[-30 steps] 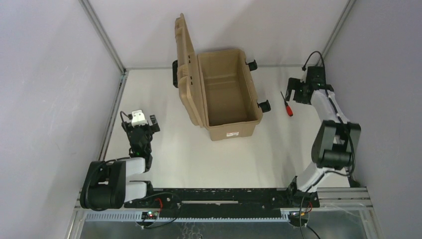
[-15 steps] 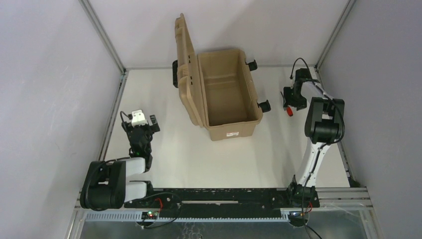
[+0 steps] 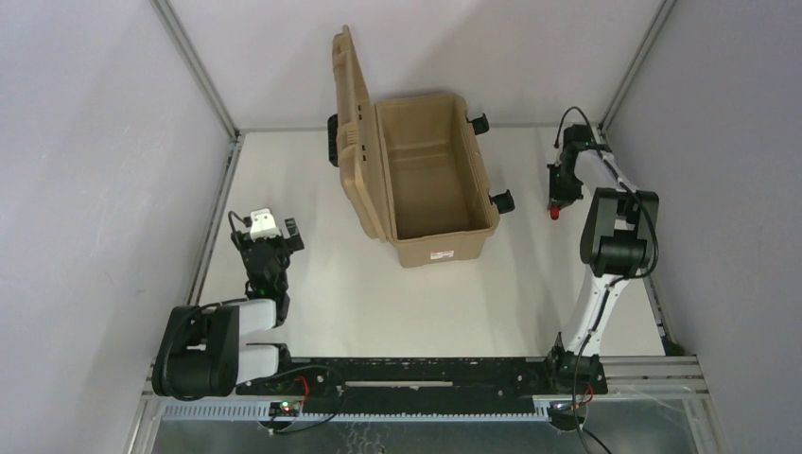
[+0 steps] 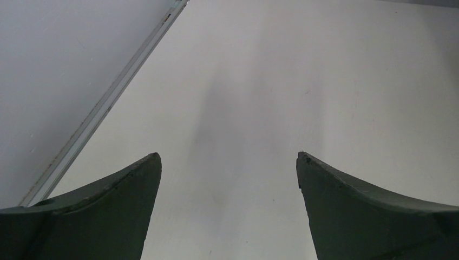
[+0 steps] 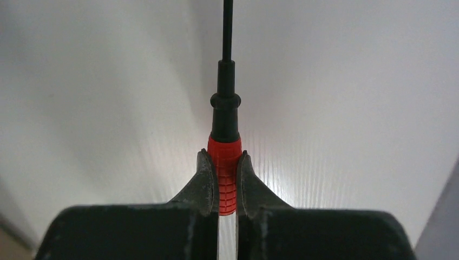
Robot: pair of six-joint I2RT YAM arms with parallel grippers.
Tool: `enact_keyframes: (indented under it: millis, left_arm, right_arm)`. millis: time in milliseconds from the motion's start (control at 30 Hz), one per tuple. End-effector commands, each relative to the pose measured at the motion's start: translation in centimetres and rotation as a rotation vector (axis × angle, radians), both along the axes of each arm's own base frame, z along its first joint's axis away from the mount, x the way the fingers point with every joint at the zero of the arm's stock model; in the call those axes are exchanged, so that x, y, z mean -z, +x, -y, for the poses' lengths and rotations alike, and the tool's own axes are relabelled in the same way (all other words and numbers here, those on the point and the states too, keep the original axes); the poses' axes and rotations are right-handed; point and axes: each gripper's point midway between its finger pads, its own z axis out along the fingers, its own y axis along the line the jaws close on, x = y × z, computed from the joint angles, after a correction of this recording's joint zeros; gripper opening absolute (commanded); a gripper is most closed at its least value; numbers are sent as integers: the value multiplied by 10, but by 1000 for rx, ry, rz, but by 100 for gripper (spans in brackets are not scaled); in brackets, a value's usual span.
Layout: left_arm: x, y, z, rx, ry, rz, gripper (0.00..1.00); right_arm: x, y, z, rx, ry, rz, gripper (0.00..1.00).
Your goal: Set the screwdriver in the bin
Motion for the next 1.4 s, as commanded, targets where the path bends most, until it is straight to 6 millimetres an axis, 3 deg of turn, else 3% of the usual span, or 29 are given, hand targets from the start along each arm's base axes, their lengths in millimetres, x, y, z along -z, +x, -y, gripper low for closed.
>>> enact_keyframes:
  millis: [0, 200, 333, 433, 533, 633, 733, 800, 900, 1000, 1167, 1300, 1367]
  left_arm:
    - [-31, 14, -1, 3, -2, 99, 100]
    - [-31, 14, 0, 4, -2, 98, 100]
    - [-31, 14, 0, 4, -2, 98, 100]
    - [-31, 14, 0, 4, -2, 98, 100]
    - [-31, 14, 0, 4, -2, 98, 100]
    - [-31, 14, 0, 4, -2, 98, 100]
    - [-31, 14, 0, 4, -2, 98, 100]
    - [-31, 14, 0, 4, -2, 98, 100]
    - [-31, 14, 0, 4, -2, 99, 100]
    - [-31, 14, 0, 4, -2, 98, 100]
    - [-31, 14, 0, 4, -2, 97, 100]
    - [-31, 14, 0, 3, -2, 99, 100]
    - [-31, 14, 0, 3, -2, 99, 100]
  right_arm:
    - [-98, 4, 3, 64, -5, 163, 0]
    - [-146, -18, -2, 220, 57, 212, 0]
    - [-183, -24, -23, 224, 102, 275, 0]
    - [-212, -25, -63, 129, 148, 328, 0]
    - [-238, -25, -118, 3, 200, 376, 0]
    - [-253, -25, -179, -129, 260, 403, 1]
    - [-255, -23, -237, -230, 298, 409, 3]
    - [-247, -18, -271, -265, 314, 414, 4]
    - [-222, -5, -307, -259, 319, 397, 4]
    - [-183, 13, -321, -206, 278, 360, 4]
    - [-101, 30, -336, -173, 195, 250, 9]
    - [-47, 31, -341, -166, 160, 154, 17]
    - [-31, 28, -342, -165, 155, 119, 28]
